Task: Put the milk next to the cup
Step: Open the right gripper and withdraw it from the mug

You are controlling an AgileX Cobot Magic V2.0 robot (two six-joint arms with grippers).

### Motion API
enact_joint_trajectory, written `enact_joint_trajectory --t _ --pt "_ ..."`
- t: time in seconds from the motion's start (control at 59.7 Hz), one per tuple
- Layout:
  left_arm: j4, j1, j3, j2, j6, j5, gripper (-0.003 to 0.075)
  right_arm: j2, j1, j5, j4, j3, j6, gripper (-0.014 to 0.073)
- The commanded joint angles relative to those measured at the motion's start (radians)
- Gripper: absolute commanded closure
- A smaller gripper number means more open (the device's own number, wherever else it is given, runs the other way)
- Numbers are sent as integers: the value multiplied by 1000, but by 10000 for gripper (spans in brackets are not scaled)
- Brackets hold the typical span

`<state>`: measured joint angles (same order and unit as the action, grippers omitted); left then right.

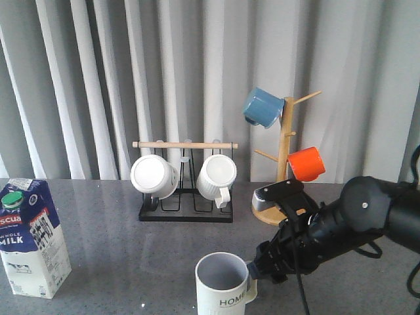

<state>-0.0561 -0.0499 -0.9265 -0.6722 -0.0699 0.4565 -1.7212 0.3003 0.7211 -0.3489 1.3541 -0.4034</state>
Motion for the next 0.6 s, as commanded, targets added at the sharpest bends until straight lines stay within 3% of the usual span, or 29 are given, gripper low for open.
enact_joint_trajectory --t 0.0,0.184,0.285,0.469,0.586 --pt "-4 2 -34 -4 -1 -68 322 117 -4 17 28 31 27 170" --pt "-4 2 -34 -4 -1 -68 322 286 -3 107 39 18 58 232" --pt "-4 2 -34 -4 -1 -68 322 408 -3 101 21 -49 53 333" --pt "-4 2 -34 -4 -1 -70 322 693 -3 -9 15 -340 5 609" --pt "-4 2 -34 -4 -1 -67 322 846 -3 -85 26 -514 5 602"
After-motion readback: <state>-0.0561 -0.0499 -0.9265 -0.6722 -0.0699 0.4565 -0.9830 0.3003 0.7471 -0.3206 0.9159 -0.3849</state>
